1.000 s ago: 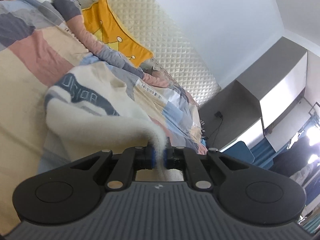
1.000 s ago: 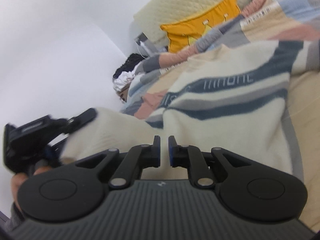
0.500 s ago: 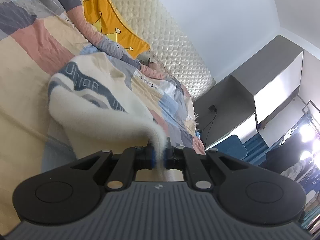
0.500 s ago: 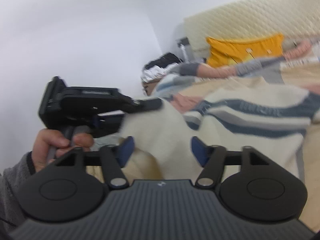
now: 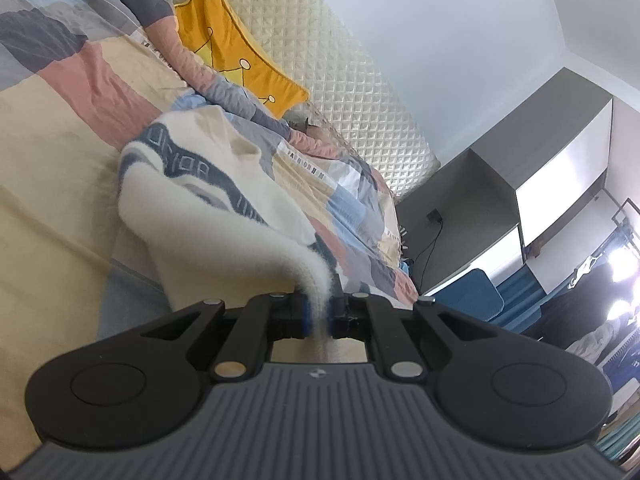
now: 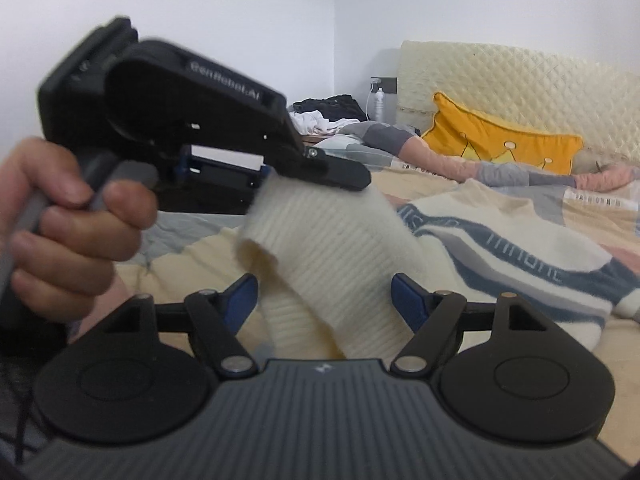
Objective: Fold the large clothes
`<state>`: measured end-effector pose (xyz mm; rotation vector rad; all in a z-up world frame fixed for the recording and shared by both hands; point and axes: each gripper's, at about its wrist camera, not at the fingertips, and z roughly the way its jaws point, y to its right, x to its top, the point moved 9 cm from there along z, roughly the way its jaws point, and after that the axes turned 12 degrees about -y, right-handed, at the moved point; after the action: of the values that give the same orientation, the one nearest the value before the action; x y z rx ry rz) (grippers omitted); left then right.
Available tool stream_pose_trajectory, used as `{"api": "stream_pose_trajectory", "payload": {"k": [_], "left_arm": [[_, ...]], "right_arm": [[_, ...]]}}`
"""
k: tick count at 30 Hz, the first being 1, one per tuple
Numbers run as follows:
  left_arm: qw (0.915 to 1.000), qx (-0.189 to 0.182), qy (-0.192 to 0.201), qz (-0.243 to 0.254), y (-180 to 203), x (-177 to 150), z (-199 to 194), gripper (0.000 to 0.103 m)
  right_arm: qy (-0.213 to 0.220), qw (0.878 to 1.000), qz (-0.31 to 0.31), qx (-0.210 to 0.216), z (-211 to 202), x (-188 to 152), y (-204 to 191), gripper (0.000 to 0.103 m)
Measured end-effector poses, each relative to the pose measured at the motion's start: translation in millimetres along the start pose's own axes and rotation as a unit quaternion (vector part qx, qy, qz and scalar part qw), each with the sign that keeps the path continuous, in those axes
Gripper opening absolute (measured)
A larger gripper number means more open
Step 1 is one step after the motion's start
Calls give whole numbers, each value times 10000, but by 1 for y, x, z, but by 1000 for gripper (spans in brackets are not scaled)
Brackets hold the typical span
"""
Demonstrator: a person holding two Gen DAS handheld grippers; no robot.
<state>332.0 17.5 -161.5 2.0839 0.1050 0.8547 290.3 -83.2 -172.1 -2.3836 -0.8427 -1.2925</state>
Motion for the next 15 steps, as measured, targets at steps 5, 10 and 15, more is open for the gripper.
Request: {"api": "stream_pose_trajectory", "payload": {"k": [5,10,15], "left_arm": [[9999,-86,68,-114,-2,-2,-6,9],[9995,-187,84,-221,-4,-2,-8,9],[9996,-178,60,-196,-4,-3,-9,9]], "right_arm": [[213,9984,-147,-510,6,4,-2,75],[407,9942,28,-998,0,9,16,75],[232,9979,190,-572,19,13,23,75]]}}
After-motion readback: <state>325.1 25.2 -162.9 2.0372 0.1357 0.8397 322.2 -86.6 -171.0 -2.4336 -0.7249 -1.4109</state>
